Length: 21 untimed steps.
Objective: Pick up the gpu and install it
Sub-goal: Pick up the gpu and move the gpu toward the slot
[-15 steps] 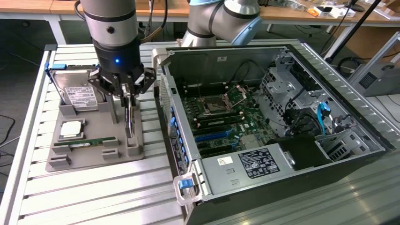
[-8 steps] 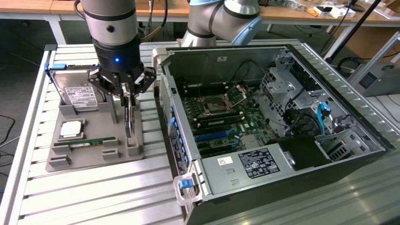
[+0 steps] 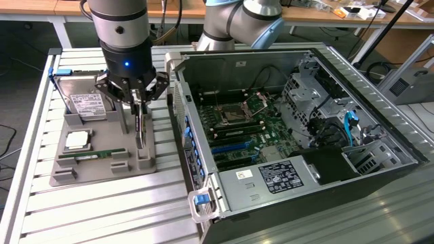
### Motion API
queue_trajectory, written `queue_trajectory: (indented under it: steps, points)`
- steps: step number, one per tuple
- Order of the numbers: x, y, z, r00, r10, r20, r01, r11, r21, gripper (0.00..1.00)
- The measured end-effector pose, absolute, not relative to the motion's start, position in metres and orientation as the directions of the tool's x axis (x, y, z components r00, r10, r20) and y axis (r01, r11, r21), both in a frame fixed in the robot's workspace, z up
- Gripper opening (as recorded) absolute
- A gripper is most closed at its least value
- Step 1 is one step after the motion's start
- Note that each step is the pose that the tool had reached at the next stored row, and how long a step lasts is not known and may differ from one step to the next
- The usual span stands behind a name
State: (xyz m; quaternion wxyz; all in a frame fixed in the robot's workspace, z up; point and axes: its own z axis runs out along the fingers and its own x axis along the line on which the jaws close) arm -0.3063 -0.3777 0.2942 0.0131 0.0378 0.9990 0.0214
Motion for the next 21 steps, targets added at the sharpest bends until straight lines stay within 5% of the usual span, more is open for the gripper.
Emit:
queue_trajectory:
  steps: [21]
  points:
    - [-0.3063,-0.3777,0.2992,-0.997,0.076,-0.025,0.075,0.996,0.044,0.27]
